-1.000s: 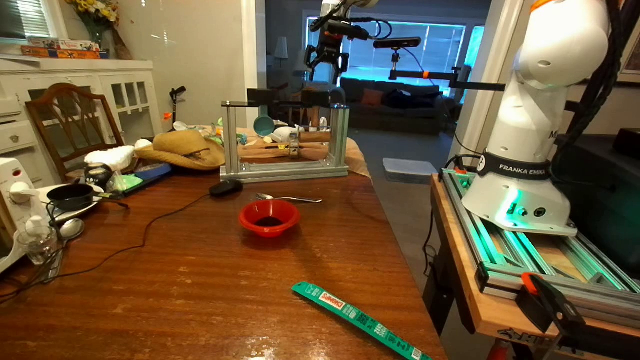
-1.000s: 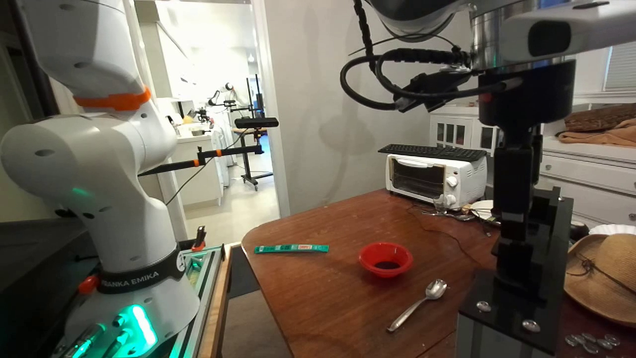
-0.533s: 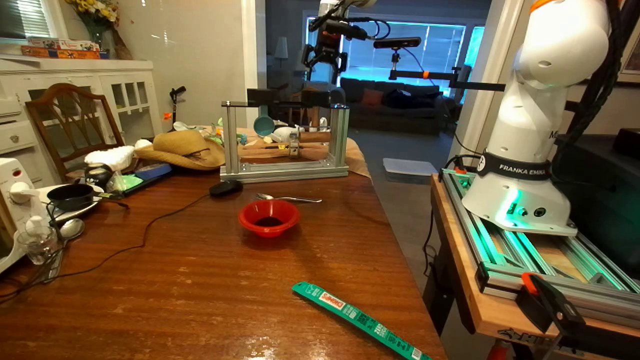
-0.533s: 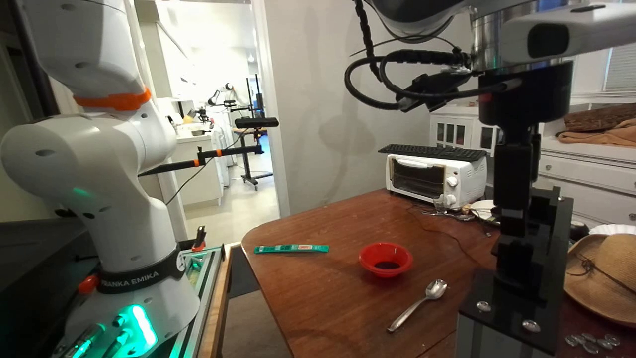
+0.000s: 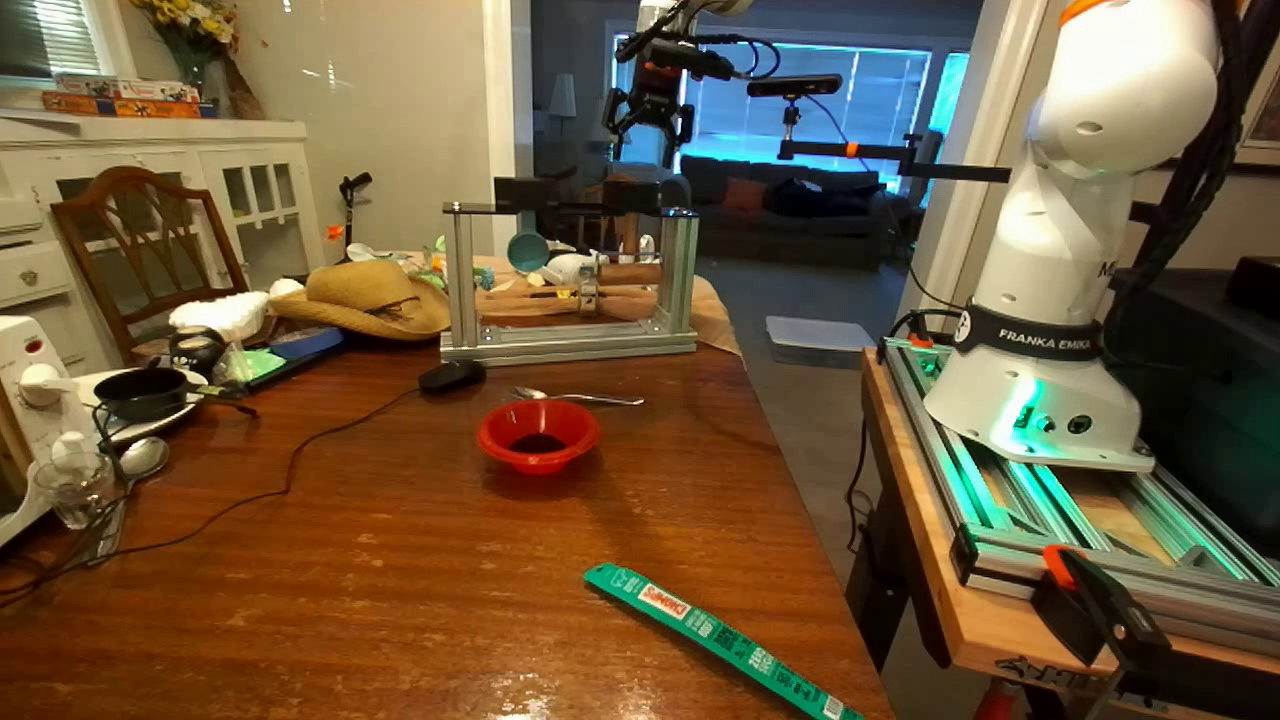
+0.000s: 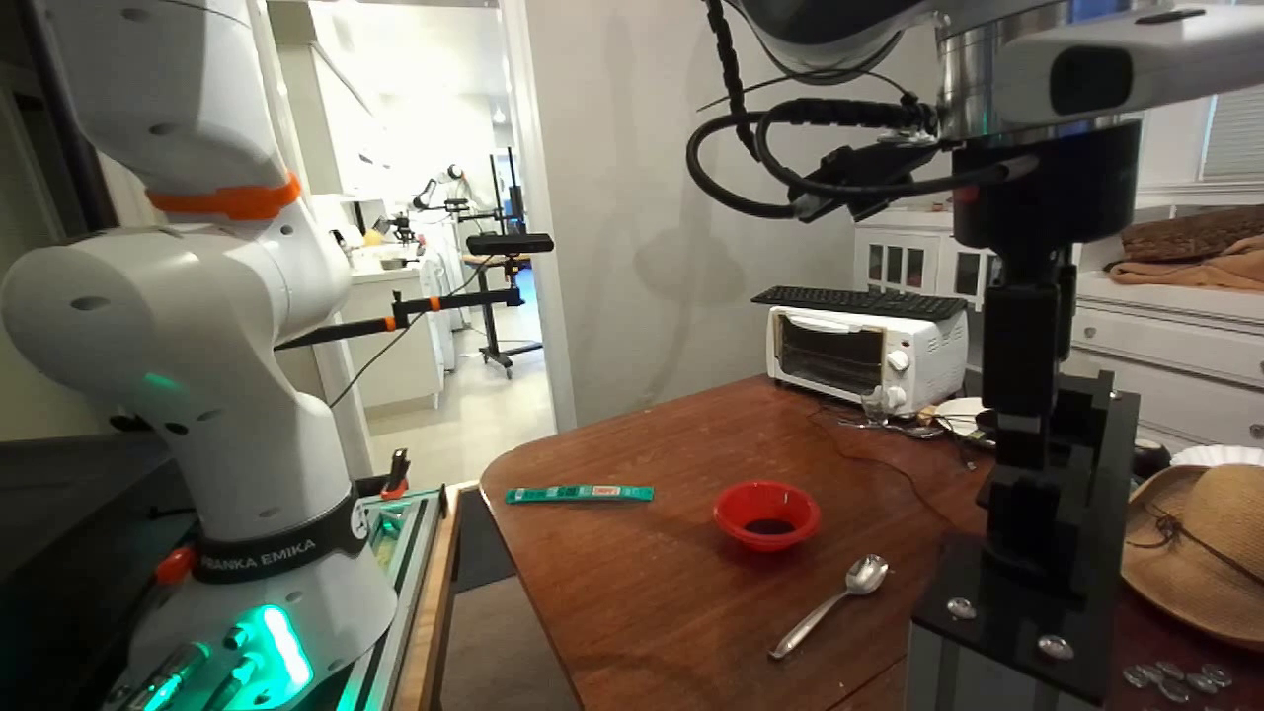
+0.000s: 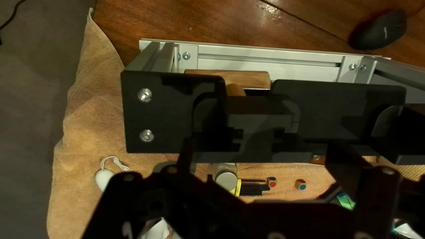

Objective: Use the wooden object to roll on the green packet

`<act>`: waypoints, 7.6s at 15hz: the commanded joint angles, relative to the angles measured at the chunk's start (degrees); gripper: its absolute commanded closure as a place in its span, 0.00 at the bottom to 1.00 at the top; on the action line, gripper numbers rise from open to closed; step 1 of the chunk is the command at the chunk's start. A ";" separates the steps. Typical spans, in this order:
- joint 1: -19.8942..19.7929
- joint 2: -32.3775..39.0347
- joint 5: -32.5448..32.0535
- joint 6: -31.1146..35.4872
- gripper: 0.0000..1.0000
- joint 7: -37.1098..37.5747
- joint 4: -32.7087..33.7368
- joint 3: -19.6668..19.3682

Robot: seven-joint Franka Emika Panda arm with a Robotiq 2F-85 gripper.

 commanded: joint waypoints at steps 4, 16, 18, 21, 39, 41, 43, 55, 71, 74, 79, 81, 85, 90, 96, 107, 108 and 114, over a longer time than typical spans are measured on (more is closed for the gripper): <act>0.18 0.05 0.04 -0.20 0.00 -0.06 0.18 -0.22; 0.20 4.09 0.36 -0.47 0.02 -0.43 2.74 -0.22; 0.19 4.97 0.39 -0.54 0.09 -0.31 3.62 -0.27; 0.18 6.16 0.47 -0.84 0.19 -0.17 4.80 -0.32; 0.36 4.24 -0.61 -1.62 0.25 0.20 2.61 -0.74; 0.43 3.59 -0.40 -1.72 0.24 0.68 2.06 -0.71; 0.59 2.86 -0.69 -1.80 0.23 1.78 1.34 -0.73; 0.77 2.92 1.33 -0.47 0.23 5.11 0.74 -0.26; 0.84 5.06 -0.33 -0.29 0.24 6.61 2.97 -0.59; 0.85 5.94 -0.54 -0.28 0.24 6.54 3.75 -0.64; 0.89 7.30 -0.67 -0.51 0.29 6.78 4.68 -0.83; 0.92 7.71 -0.69 -0.55 0.31 6.83 4.89 -0.88; 0.99 8.38 -0.99 -0.26 0.36 6.81 4.97 -0.96; 0.99 9.35 -1.37 -0.11 0.44 6.56 5.16 -1.09; 1.26 9.50 -1.99 0.01 0.78 6.37 5.28 -1.15; 1.90 3.08 -2.42 -2.47 0.78 11.09 1.67 -1.42; 1.92 2.34 -2.57 -2.26 0.78 11.70 1.27 -1.45; 2.03 -2.20 -5.11 -3.86 0.78 15.23 -1.26 -0.86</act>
